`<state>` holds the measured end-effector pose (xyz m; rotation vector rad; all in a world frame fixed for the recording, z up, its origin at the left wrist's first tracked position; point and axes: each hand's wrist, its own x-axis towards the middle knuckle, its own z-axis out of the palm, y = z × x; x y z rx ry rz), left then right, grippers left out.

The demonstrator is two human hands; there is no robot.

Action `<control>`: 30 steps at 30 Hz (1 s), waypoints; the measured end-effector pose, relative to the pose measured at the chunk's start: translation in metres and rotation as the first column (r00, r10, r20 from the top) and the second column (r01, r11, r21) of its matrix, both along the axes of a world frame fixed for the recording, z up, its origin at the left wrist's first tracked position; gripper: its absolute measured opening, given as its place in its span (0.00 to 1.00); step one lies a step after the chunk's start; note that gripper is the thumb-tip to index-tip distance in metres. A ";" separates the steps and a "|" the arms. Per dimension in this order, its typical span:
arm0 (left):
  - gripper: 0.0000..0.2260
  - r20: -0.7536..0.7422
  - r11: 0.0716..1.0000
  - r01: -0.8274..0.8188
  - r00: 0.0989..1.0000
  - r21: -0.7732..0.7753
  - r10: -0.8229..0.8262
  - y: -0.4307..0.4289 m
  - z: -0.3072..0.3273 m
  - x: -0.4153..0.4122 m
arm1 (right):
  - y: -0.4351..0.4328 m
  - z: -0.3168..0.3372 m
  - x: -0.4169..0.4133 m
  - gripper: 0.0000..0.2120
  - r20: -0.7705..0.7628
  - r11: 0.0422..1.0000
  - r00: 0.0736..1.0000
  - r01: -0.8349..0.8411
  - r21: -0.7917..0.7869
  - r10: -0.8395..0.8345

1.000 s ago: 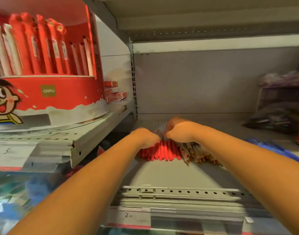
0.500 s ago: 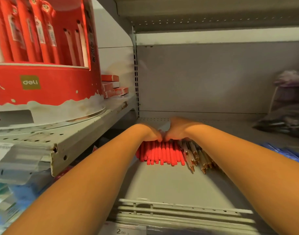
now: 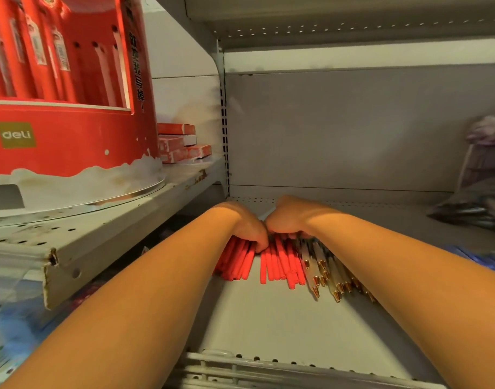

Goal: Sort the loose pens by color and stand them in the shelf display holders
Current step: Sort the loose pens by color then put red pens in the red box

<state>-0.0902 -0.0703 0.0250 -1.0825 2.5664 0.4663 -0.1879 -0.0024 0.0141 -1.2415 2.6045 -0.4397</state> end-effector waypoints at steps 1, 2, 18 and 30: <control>0.06 0.012 0.999 0.024 1.000 -0.024 -0.024 0.001 0.000 -0.001 | 0.000 -0.001 0.000 0.08 0.004 1.000 1.000 -0.003 -0.008 0.003; 0.06 0.017 0.998 0.042 0.999 -0.046 -0.041 0.000 0.001 0.000 | 0.000 -0.001 0.000 0.08 0.013 1.000 1.000 -0.004 -0.017 0.004; 0.04 0.012 0.982 0.090 0.996 -0.165 -0.090 0.005 -0.004 0.002 | 0.010 0.001 -0.008 0.11 0.218 0.931 0.976 0.094 -0.353 -0.015; 0.09 -0.154 0.993 -0.104 0.984 -0.061 0.094 -0.002 -0.010 0.011 | 0.027 0.008 -0.001 0.07 0.451 0.802 0.885 0.186 -0.567 0.113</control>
